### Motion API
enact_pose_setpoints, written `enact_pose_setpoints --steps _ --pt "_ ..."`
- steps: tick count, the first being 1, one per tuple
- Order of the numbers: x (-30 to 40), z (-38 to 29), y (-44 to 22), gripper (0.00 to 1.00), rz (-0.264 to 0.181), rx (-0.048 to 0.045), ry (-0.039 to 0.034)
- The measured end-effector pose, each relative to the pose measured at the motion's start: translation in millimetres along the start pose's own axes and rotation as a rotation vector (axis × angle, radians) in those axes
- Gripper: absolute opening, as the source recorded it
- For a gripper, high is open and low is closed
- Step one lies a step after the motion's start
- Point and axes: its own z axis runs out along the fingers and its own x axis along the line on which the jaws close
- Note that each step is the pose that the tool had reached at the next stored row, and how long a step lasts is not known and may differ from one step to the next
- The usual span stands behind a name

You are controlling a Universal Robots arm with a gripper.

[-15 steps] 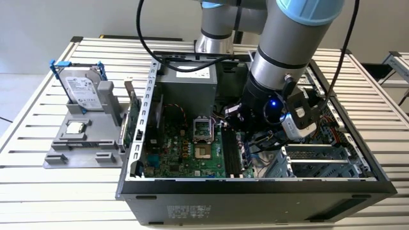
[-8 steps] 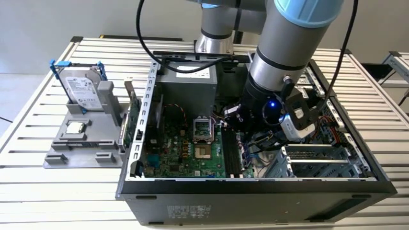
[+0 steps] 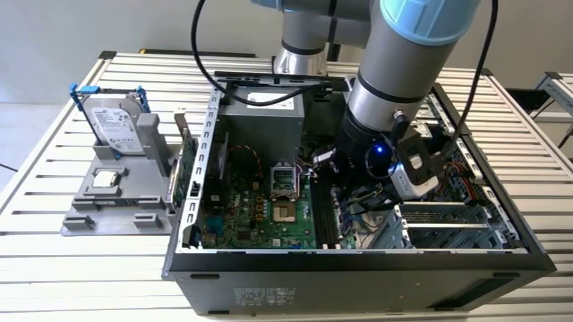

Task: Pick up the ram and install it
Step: 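Insert the ram into the slot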

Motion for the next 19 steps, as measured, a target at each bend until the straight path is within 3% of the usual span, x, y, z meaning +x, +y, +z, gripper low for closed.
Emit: enact_pose_setpoints --steps 11,19 --pt "0.1 14.3 1.3 0.00 0.000 0.0000 0.0000" --pt "0.6 17.8 2.1 0.00 0.000 0.0002 0.0009"
